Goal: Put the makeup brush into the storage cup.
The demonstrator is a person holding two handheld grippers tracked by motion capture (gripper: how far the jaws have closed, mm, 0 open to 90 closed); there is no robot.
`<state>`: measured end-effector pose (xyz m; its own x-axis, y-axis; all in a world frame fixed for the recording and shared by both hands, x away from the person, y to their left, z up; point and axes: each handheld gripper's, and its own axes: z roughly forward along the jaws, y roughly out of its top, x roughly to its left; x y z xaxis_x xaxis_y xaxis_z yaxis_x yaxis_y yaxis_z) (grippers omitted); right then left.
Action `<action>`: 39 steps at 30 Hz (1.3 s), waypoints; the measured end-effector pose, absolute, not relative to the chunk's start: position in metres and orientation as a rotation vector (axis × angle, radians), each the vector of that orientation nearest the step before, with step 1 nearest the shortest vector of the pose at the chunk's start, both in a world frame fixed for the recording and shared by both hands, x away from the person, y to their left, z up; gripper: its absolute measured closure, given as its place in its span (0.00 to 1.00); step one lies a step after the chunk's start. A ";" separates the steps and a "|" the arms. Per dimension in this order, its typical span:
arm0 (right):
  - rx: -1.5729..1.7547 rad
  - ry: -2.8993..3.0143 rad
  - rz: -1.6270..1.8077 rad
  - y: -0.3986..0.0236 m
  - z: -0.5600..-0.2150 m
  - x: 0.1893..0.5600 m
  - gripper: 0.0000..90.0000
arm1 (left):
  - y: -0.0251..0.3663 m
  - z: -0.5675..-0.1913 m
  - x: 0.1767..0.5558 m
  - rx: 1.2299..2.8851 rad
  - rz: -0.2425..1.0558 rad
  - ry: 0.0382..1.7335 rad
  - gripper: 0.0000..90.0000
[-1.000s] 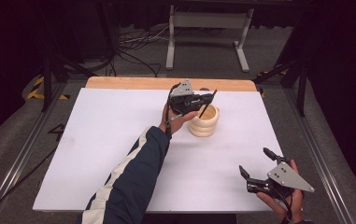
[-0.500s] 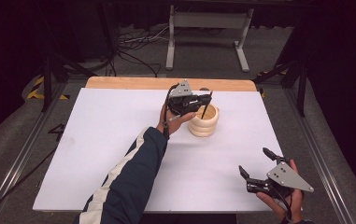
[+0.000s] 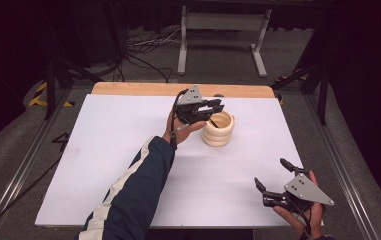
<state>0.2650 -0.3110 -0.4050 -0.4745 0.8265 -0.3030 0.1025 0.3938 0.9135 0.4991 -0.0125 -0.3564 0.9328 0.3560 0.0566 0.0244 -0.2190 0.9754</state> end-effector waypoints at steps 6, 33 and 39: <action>0.803 1.852 1.133 -0.311 -0.406 0.265 0.08 | -0.006 -0.351 0.493 1.769 0.355 0.289 0.71; 0.805 1.855 1.130 -0.310 -0.406 0.265 0.08 | 0.020 -0.337 0.476 1.859 0.512 0.290 0.32; 0.804 1.858 1.129 -0.310 -0.406 0.265 0.08 | 0.023 -0.340 0.474 1.877 0.538 0.302 0.22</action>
<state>0.2652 -0.3097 -0.4065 -0.4779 0.8241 -0.3040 0.1098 0.3994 0.9102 0.4744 0.0226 -0.3402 0.8642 0.4524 0.2202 -0.0479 -0.3617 0.9311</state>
